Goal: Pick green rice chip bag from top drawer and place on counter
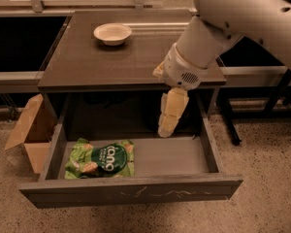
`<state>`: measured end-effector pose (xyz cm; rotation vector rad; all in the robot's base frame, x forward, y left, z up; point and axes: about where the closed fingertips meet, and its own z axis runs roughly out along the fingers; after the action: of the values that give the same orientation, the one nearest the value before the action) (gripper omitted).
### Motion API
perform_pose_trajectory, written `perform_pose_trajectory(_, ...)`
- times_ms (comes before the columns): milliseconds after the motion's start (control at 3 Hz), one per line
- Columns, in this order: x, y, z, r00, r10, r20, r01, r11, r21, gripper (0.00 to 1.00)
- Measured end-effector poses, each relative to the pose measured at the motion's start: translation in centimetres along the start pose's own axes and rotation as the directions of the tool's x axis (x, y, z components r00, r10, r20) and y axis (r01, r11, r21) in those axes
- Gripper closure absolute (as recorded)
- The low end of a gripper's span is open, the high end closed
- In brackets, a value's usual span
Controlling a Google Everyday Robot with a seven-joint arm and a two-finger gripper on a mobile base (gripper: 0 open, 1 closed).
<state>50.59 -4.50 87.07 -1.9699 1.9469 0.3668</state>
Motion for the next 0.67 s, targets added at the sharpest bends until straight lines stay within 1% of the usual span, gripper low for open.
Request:
perform_pose_trajectory(333,-1.4,0.8,4.4,1.0,-0.027,0.01,0.028,0.9985,-0.046,0.0)
perform_pose_trajectory(667,-2.5,1.2,8.4,0.999,-0.041,0.019,0.043,0.9959,-0.08,0.0)
